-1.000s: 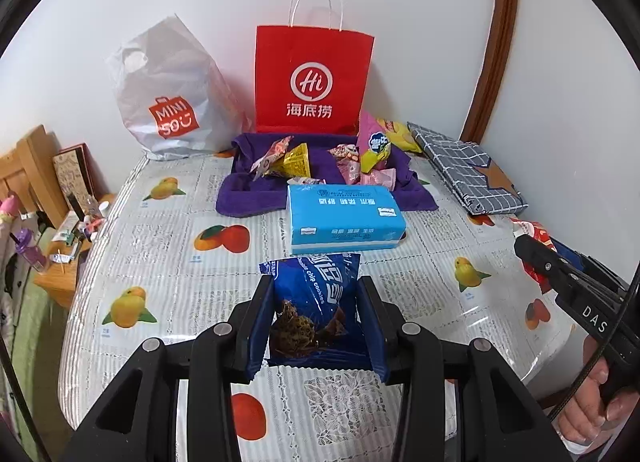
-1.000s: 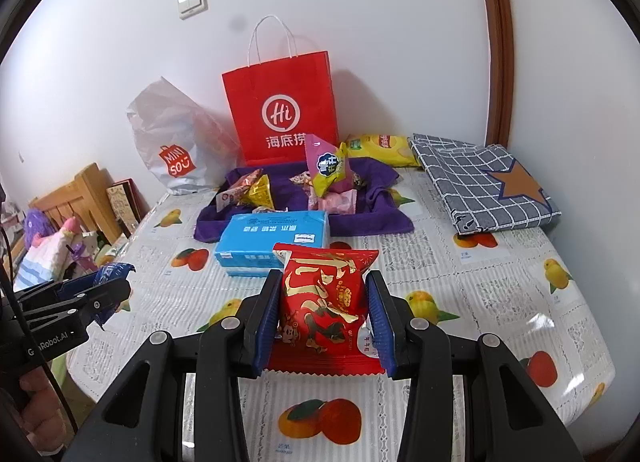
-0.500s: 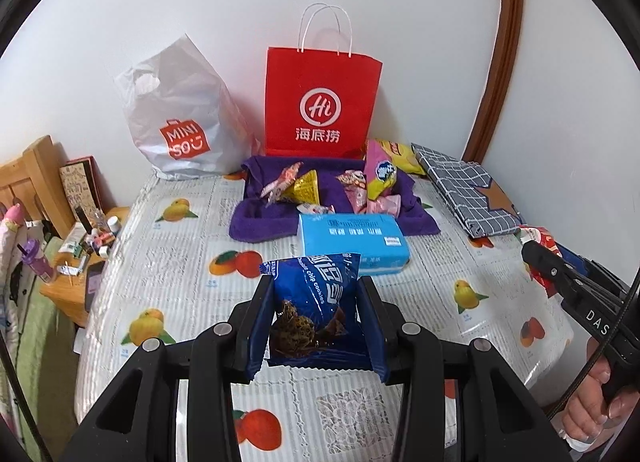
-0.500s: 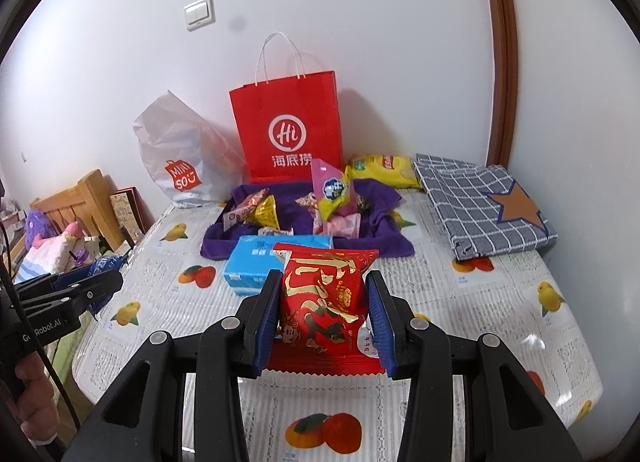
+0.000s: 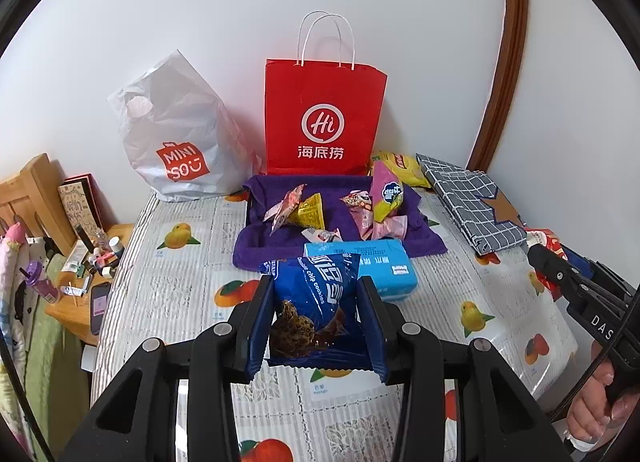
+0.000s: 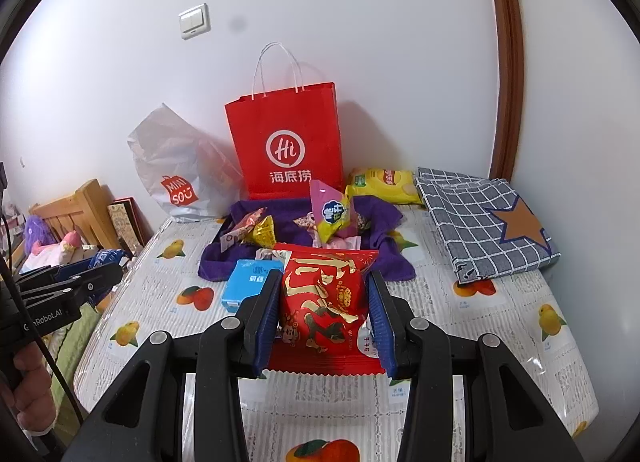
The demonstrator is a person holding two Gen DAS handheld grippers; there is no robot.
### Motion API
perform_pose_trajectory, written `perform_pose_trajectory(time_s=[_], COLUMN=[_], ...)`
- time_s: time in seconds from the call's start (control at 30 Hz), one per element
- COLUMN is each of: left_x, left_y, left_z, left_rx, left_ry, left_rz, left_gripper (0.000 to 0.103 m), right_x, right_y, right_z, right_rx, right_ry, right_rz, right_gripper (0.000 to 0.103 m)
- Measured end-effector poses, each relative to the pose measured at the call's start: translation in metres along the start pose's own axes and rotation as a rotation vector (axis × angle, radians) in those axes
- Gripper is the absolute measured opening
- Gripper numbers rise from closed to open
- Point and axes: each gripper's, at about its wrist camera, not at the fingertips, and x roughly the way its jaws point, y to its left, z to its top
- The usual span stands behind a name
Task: Organize snacks
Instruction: 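Carry the candy packet and cookie bag toward the purple towel with both grippers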
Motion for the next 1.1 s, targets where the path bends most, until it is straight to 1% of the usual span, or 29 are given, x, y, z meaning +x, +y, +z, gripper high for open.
perform_pose_trajectory(time_s=[0.3, 0.53, 0.63, 0.77, 0.87, 1.1], left_x=[0.014, 0.028, 0.041, 0.065, 0.083, 0.119], left_y=[0.004, 0.018, 0.026, 0.035, 0.039, 0.038], left_z=[0.025, 0.048, 0.055, 0.062, 0.066, 0.077], left_rx=[0.013, -0.002, -0.008, -0.023, -0.025, -0.019], left_ry=[0.001, -0.002, 0.002, 0.03, 0.051, 0.094], left_rz=[0.012, 0.014, 0.007, 0.006, 0.01, 0.01], left_gripper=[0.039, 0.039, 0.039, 0.039, 0.039, 0.039], right_x=[0.023, 0.046, 0.065, 0.097, 0.122, 0.164], right_y=[-0.001, -0.003, -0.004, -0.005, -0.007, -0.016], right_z=[0.019, 0.038, 0.044, 0.05, 0.055, 0.065], right_rx=[0.007, 0.012, 0.015, 0.013, 0.008, 0.005], right_ry=[0.019, 0.03, 0.046, 0.084, 0.106, 0.143], right_rz=[0.001, -0.002, -0.001, -0.009, -0.013, -0.027], right_gripper=[0.042, 0.042, 0.042, 0.042, 0.042, 0.042])
